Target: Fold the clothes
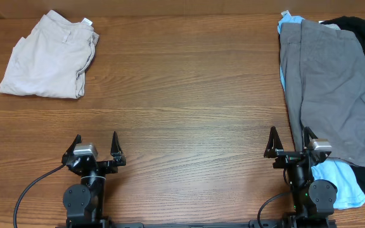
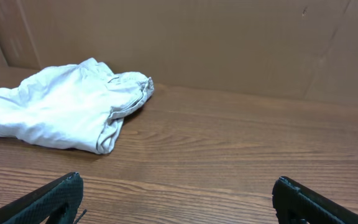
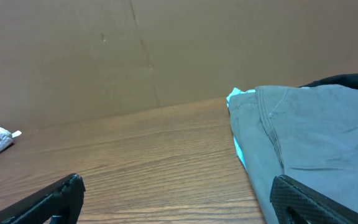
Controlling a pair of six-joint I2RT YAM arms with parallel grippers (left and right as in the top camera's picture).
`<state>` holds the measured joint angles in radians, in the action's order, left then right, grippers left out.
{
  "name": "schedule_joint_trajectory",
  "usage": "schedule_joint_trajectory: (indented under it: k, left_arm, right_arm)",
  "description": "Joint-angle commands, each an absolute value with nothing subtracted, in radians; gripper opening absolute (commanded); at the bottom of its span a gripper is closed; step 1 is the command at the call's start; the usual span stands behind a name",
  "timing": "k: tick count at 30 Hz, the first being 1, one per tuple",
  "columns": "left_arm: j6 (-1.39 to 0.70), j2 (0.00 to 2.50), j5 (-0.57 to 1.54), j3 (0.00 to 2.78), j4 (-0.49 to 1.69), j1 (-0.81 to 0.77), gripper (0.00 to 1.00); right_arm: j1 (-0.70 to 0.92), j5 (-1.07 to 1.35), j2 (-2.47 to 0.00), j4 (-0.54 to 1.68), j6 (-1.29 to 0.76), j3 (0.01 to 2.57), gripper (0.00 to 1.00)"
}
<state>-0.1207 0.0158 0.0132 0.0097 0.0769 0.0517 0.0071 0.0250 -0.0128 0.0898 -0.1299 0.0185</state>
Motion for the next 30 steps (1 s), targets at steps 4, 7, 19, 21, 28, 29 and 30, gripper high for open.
schedule_joint_trajectory:
  k: [4, 7, 19, 21, 28, 29, 30]
  left_arm:
    - [-0.101, 0.004, -0.003, 0.027, 0.075, 0.046, 1.0]
    - [-0.101, 0.004, -0.003, 0.059, 0.087, 0.046, 1.0]
    - [-0.055, 0.117, 0.02, 0.372, 0.342, 0.046, 1.0]
    - [-0.094, 0.167, 0.063, 0.424, 0.348, 0.046, 1.0]
    - [-0.142, 0.439, 0.161, 0.674, 0.455, 0.045, 1.0]
    - [-0.142, 0.475, 0.17, 0.707, 0.477, 0.045, 1.0]
    - [-0.142, 0.52, 0.178, 0.748, 0.506, 0.045, 1.0]
  right_arm:
    - [0.011, 0.017, -0.003, 0.076, -0.128, 0.008, 1.0]
    - [0.011, 0.025, -0.003, 0.055, -0.128, 0.008, 1.0]
    - [0.011, 0.104, -0.007, 0.07, -0.127, 0.15, 1.0]
    - [0.011, 0.121, -0.014, 0.101, -0.127, 0.196, 1.0]
    - [0.011, 0.178, -0.099, 0.24, -0.126, 0.386, 1.0]
    - [0.011, 0.178, -0.111, 0.251, -0.126, 0.4, 1.0]
    - [0.011, 0.178, -0.132, 0.268, -0.127, 0.424, 1.0]
